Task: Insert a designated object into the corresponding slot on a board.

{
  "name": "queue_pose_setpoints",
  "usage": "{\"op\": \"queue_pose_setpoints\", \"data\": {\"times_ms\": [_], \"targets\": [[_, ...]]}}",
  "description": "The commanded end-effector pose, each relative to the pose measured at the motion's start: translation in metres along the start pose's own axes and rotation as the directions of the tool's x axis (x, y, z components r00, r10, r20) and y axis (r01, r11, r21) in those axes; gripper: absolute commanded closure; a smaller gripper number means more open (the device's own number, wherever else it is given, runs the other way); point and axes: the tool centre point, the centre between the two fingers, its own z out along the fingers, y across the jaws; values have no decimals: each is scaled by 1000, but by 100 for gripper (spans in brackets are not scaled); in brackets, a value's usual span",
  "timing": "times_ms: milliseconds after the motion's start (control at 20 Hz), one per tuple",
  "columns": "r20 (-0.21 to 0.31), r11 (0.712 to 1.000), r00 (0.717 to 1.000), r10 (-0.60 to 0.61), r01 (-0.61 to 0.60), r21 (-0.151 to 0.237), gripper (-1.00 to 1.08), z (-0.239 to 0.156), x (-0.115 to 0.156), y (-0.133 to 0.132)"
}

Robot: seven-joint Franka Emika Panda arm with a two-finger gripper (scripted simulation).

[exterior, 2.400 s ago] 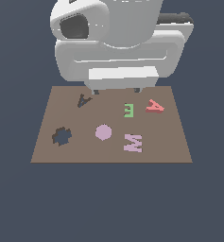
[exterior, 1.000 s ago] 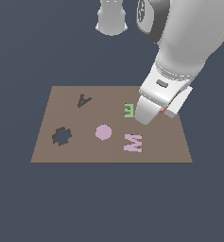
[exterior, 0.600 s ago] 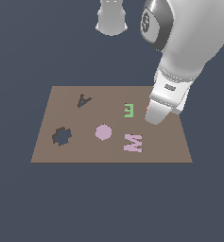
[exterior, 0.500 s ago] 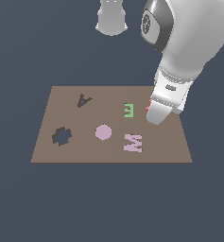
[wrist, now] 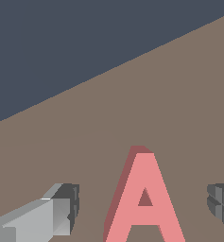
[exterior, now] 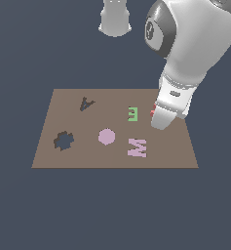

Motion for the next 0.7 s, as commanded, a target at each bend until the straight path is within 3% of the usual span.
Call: {"op": "queue_pose_setpoints", "data": {"times_ms": [0,150,200,650], "targets": [[1,1000,1000,-3,3,1,-92,8,-1,-1],[1,1000,1000,-4,4,1,-92,12,-1,-1],[1,1000,1000,-4,4,1,108,12,-1,-1],[1,1000,1000,-4,4,1,108,12,-1,-1]]}}
